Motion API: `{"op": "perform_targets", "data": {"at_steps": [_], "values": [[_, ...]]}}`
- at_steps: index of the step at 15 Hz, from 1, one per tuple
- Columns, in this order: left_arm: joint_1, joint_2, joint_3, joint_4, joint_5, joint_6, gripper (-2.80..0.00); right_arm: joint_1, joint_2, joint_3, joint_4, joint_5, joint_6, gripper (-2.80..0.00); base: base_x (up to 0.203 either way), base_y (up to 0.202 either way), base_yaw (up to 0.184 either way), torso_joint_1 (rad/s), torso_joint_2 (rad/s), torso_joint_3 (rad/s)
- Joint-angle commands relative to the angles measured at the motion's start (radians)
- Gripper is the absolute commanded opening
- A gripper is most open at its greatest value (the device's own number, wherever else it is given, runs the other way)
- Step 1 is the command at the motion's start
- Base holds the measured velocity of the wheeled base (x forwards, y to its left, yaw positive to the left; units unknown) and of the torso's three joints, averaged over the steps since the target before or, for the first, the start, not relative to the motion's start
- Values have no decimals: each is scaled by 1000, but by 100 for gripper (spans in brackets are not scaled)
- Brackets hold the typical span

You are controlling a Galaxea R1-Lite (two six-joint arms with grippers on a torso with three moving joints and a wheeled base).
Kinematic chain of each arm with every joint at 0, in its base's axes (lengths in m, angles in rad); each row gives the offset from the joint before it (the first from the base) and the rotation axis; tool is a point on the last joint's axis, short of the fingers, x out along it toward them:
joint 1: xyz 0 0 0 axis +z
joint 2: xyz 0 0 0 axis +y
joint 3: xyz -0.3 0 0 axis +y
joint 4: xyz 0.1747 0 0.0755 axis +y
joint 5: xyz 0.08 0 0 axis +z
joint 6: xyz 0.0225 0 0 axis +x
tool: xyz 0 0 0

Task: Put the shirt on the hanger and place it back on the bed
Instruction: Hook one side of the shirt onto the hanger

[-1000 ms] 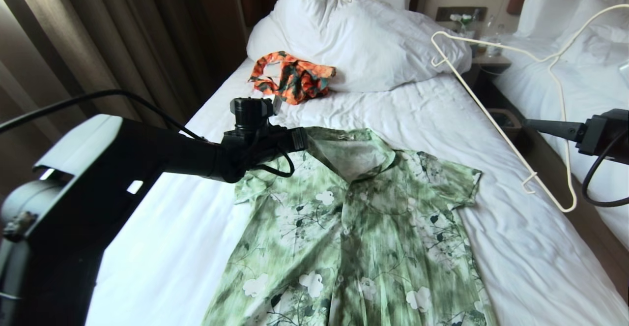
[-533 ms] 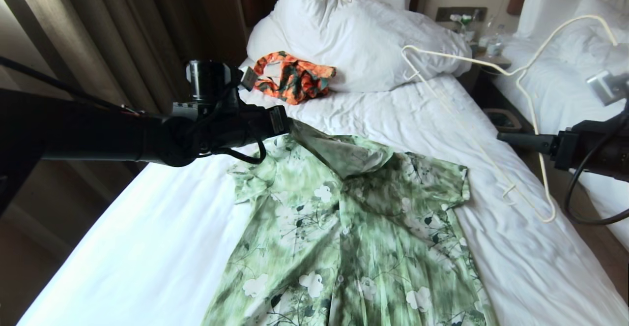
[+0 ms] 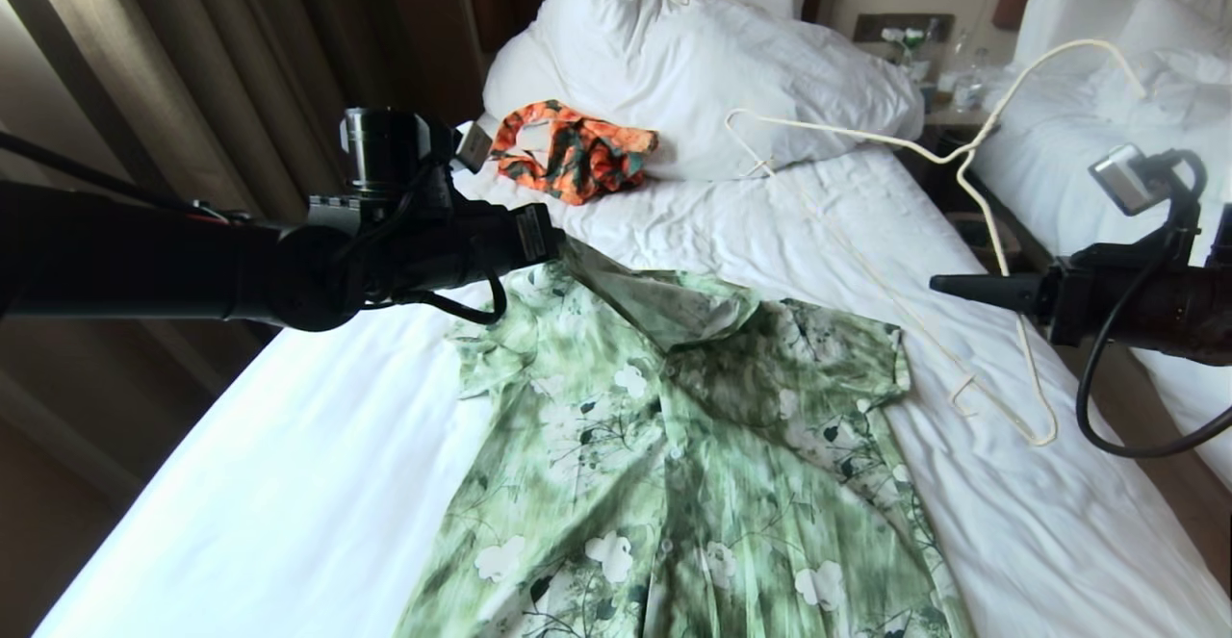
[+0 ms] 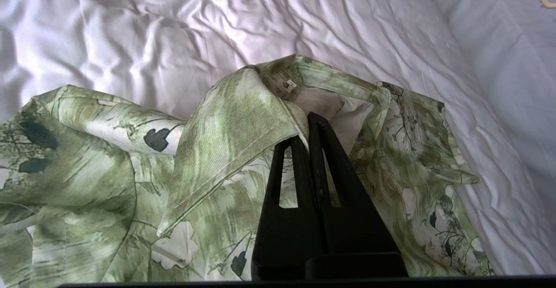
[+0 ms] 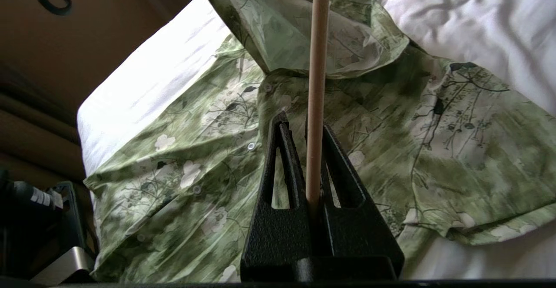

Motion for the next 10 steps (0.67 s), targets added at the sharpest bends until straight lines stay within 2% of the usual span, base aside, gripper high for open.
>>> {"op": "perform_targets", "data": {"at_steps": [1, 5, 10], "values": [[4, 12, 1, -4, 0, -2, -280, 14, 1, -45, 63, 9, -19, -280, 0, 0, 0, 0, 0, 0], [47, 47, -11, -7, 1, 34, -280, 14, -31, -52, 238, 10, -123, -280, 0, 0, 0, 0, 0, 0], [70, 41, -26, -6, 3, 35, -280, 19, -102, -52, 407, 10, -218, -280, 0, 0, 0, 0, 0, 0]]}}
